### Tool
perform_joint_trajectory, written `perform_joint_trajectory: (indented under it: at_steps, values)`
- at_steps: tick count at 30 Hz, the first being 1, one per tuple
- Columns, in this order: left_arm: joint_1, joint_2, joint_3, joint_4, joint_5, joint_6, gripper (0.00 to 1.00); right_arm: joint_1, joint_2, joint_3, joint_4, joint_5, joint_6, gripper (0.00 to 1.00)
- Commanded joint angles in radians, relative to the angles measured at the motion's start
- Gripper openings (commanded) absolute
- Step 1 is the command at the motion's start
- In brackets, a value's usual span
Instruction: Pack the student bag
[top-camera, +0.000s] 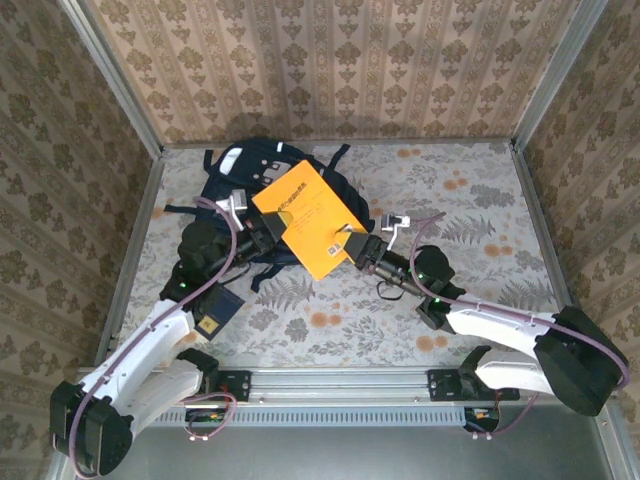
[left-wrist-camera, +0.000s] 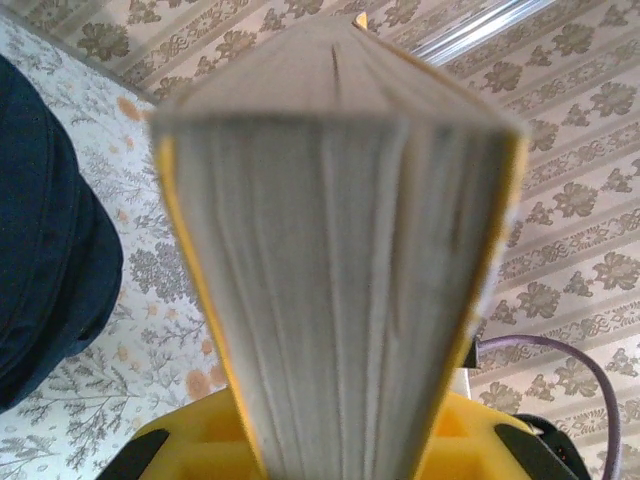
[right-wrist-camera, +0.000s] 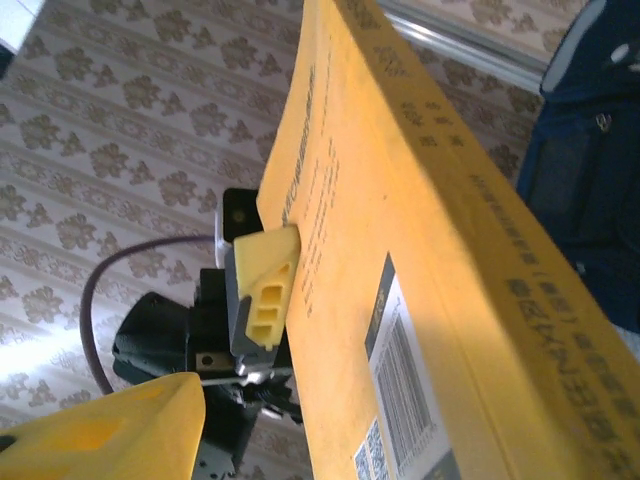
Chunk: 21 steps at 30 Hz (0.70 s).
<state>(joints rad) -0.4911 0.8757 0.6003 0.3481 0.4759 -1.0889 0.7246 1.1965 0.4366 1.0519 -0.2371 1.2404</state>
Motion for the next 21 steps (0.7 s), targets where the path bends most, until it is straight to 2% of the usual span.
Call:
perform_joint_trajectory:
  at_steps: [1,6,12,14,17,19,21]
  values:
    - [-0.012,-0.033,-0.008,0.114,-0.078,-0.015,0.00,0.016,0.031,0.037,0.141,0.105,0.037,0.61]
    - [-0.042,-0.027,-0.022,0.124,-0.114,-0.017,0.00,0.042,0.115,0.084,0.171,0.107,0.046,0.49]
    - [-0.059,-0.020,-0.037,0.132,-0.138,-0.026,0.00,0.050,0.187,0.112,0.229,0.117,0.061,0.47]
    - [-0.061,-0.013,-0.039,0.133,-0.141,-0.026,0.00,0.051,0.187,0.113,0.229,0.119,0.056,0.39]
    - [-0.061,-0.004,-0.040,0.116,-0.149,-0.026,0.01,0.050,0.175,0.082,0.198,0.161,0.037,0.16]
    - [-0.060,0.004,-0.042,0.109,-0.148,-0.021,0.16,0.047,0.127,0.042,0.131,0.225,0.017,0.04]
    - [-0.052,0.021,-0.026,0.073,-0.126,0.014,0.35,0.030,0.060,0.010,0.030,0.264,-0.016,0.00]
